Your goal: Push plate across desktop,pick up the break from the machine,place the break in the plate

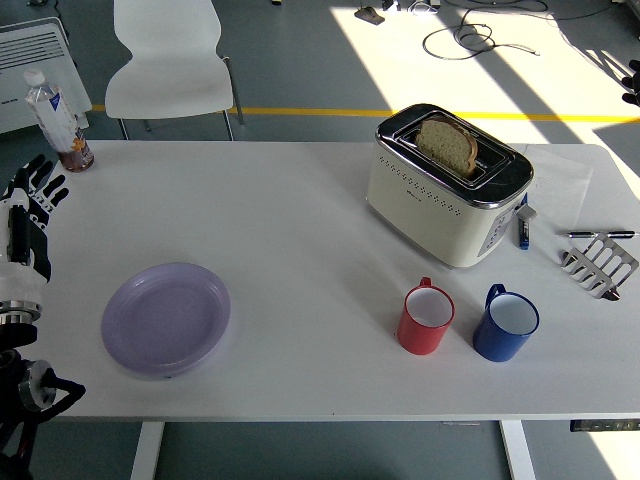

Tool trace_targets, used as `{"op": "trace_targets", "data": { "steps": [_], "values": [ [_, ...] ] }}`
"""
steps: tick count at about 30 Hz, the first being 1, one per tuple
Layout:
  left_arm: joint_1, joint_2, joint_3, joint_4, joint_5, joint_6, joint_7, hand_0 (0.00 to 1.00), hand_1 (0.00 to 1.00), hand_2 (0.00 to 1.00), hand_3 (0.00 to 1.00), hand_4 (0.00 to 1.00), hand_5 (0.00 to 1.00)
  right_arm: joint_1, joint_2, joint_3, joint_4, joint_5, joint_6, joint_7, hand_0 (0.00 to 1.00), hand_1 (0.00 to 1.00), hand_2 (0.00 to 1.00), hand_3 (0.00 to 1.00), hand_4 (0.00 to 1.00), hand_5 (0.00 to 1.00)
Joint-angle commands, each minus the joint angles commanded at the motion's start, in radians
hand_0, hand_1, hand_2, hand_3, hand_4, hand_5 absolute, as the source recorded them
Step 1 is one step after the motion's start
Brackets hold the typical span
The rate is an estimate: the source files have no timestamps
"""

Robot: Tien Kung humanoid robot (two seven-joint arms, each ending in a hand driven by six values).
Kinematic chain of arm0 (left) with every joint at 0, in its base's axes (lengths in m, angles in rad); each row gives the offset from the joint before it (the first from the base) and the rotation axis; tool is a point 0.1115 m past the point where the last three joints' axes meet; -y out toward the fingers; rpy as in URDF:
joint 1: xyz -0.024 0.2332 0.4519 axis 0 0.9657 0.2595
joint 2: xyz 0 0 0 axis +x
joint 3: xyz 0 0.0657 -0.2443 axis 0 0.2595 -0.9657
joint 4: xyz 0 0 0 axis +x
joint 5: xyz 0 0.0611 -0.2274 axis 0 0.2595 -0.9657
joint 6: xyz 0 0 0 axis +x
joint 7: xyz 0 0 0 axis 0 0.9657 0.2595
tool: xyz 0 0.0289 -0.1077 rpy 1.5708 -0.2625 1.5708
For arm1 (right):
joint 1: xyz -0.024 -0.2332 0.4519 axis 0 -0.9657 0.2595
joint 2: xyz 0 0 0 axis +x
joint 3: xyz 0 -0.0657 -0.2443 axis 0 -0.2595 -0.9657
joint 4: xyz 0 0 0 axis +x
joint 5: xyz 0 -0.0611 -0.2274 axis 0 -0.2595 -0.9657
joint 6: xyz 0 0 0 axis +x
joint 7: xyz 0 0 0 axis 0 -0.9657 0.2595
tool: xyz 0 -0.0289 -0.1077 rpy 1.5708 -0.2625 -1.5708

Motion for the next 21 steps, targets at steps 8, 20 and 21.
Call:
{"op": "trace_targets", "data": {
  "steps": [8, 20, 21],
  "values": [
    [-0.009, 0.001, 0.002, 0.005, 0.002, 0.001, 0.017, 0.800, 0.836, 0.909, 0.861, 0.548, 0.998, 0.063, 0.006, -0.059, -0.028, -0.073, -0.050, 0.002, 0.844, 0.829, 0.872, 0.863, 0.699, 0.321],
    [-0.001, -0.005, -0.033, 0.102, -0.002, 0.032, -0.017, 0.831, 0.873, 0.925, 0.873, 0.545, 0.998, -0.041, 0.052, 0.009, -0.011, 0.173, -0.107, 0.061, 0.836, 0.813, 0.844, 0.851, 0.608, 0.383],
    [0.000, -0.006, -0.035, 0.115, -0.002, 0.033, -0.022, 0.831, 0.873, 0.925, 0.873, 0.545, 0.998, -0.049, 0.053, 0.015, -0.010, 0.196, -0.104, 0.062, 0.836, 0.813, 0.844, 0.851, 0.608, 0.383]
  ]
}}
